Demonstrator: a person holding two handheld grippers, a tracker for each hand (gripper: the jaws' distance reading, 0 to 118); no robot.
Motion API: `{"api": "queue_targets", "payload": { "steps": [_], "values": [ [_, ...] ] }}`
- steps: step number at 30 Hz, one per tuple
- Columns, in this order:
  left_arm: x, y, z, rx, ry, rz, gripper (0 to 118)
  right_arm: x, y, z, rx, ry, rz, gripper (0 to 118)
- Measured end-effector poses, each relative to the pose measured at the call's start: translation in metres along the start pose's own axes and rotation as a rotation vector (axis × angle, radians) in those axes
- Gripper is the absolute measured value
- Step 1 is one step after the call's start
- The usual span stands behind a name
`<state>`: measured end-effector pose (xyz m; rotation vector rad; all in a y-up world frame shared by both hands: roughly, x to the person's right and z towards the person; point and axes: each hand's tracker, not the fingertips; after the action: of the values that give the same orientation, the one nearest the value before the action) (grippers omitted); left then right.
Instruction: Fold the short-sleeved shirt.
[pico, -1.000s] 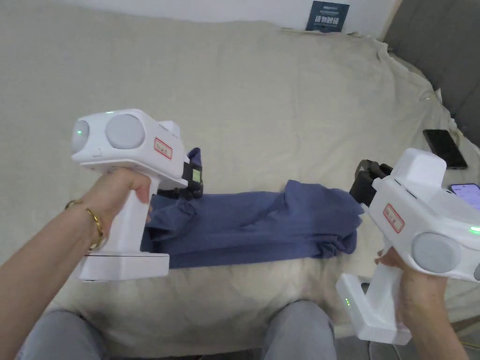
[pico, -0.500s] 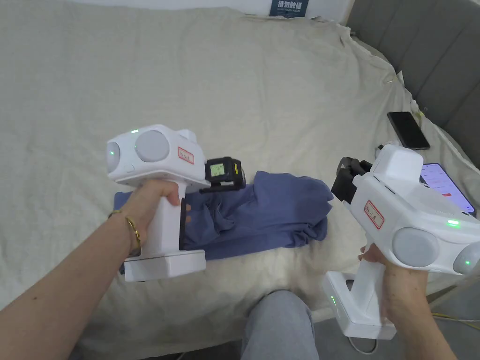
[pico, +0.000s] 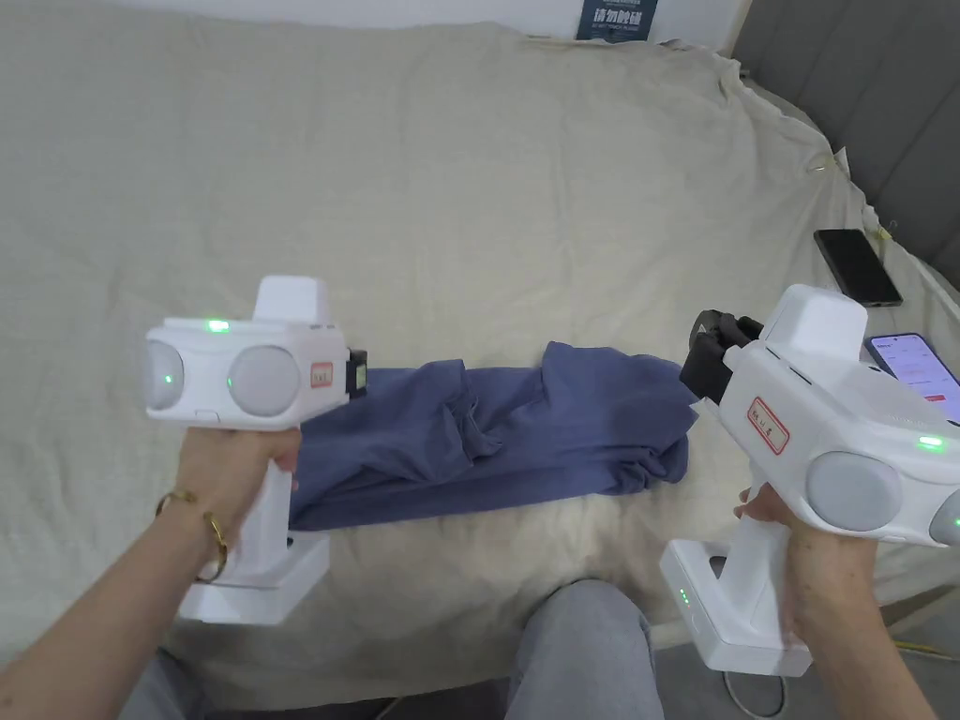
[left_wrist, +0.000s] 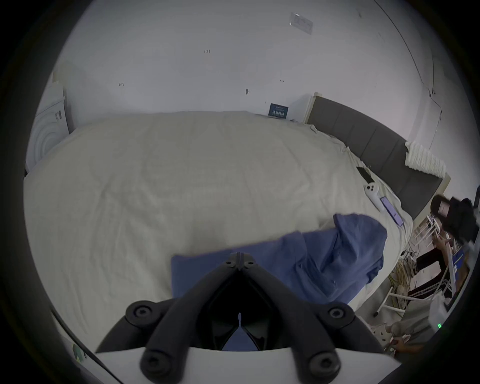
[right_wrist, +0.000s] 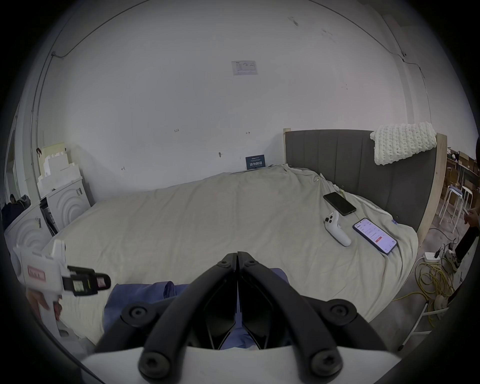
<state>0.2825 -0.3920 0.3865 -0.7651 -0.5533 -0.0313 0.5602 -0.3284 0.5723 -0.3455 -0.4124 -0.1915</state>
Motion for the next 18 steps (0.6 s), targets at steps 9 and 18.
{"api": "queue_targets", "payload": {
  "steps": [9, 18],
  "values": [
    [0.062, -0.067, -0.047, -0.176, -0.060, -0.119, 0, 0.015, -0.008, 0.004, -0.020, -0.026, -0.018, 0],
    [0.094, -0.069, -0.042, -0.114, -0.045, -0.171, 0, 0.023, -0.015, 0.005, -0.032, -0.039, -0.026, 0]
  ]
}}
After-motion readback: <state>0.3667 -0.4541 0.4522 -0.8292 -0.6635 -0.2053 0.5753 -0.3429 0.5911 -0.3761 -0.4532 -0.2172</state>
